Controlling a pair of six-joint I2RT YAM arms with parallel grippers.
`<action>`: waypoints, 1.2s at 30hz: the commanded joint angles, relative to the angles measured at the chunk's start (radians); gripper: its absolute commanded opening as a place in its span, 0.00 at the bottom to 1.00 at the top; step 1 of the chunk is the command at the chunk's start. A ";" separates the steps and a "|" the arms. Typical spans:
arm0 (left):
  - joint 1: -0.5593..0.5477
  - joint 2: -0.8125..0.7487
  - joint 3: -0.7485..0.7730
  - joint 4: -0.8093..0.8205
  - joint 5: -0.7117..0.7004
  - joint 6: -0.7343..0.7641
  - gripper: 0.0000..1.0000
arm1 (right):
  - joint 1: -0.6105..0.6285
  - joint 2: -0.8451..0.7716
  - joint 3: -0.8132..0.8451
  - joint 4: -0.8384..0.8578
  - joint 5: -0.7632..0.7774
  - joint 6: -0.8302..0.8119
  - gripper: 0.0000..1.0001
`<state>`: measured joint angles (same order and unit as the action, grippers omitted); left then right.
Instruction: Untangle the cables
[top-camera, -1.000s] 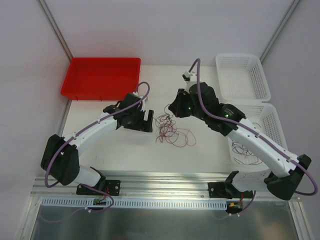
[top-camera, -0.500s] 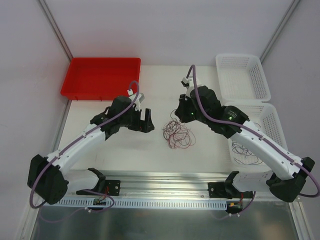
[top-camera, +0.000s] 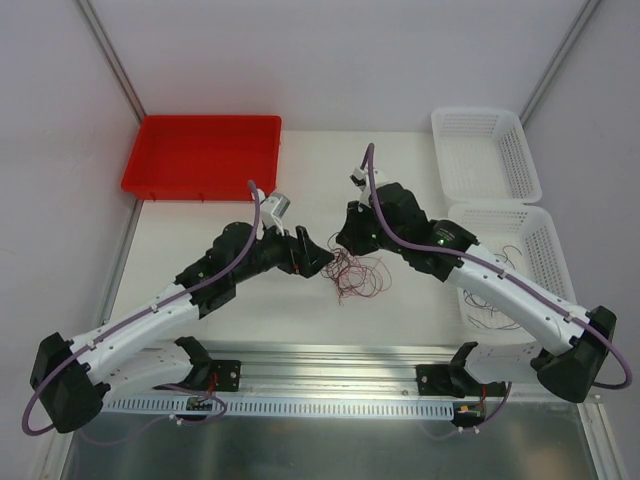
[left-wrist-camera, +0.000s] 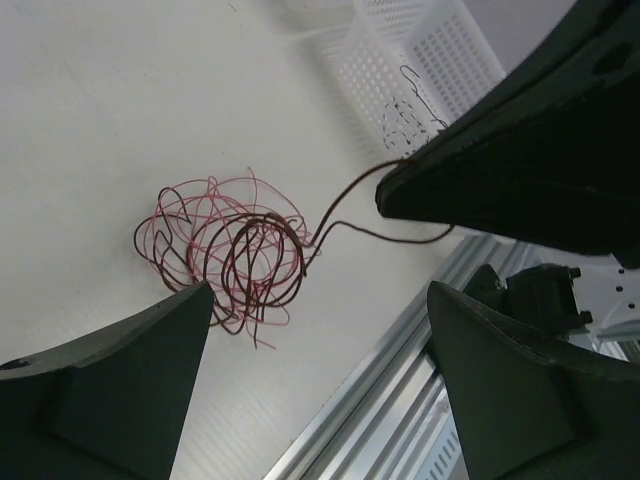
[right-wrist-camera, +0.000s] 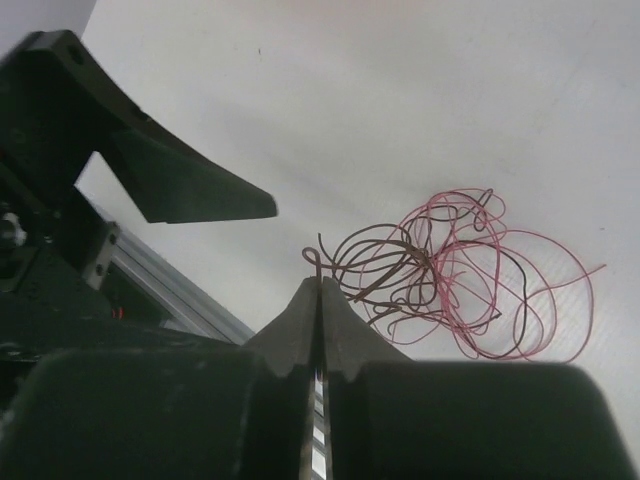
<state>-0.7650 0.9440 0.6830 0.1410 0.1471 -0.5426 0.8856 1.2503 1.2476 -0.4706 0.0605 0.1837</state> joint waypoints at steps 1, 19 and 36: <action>-0.039 0.074 0.001 0.158 -0.099 -0.069 0.89 | 0.006 -0.032 -0.016 0.111 -0.053 0.046 0.01; -0.120 0.366 -0.005 0.238 -0.394 -0.204 0.82 | 0.016 -0.123 -0.027 0.153 -0.136 0.060 0.01; -0.079 0.461 -0.062 0.008 -0.577 -0.342 0.79 | -0.071 -0.224 0.349 -0.177 0.075 -0.130 0.01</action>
<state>-0.8680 1.4055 0.6289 0.1944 -0.3775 -0.8520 0.8577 1.0588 1.5368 -0.5850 0.0811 0.1036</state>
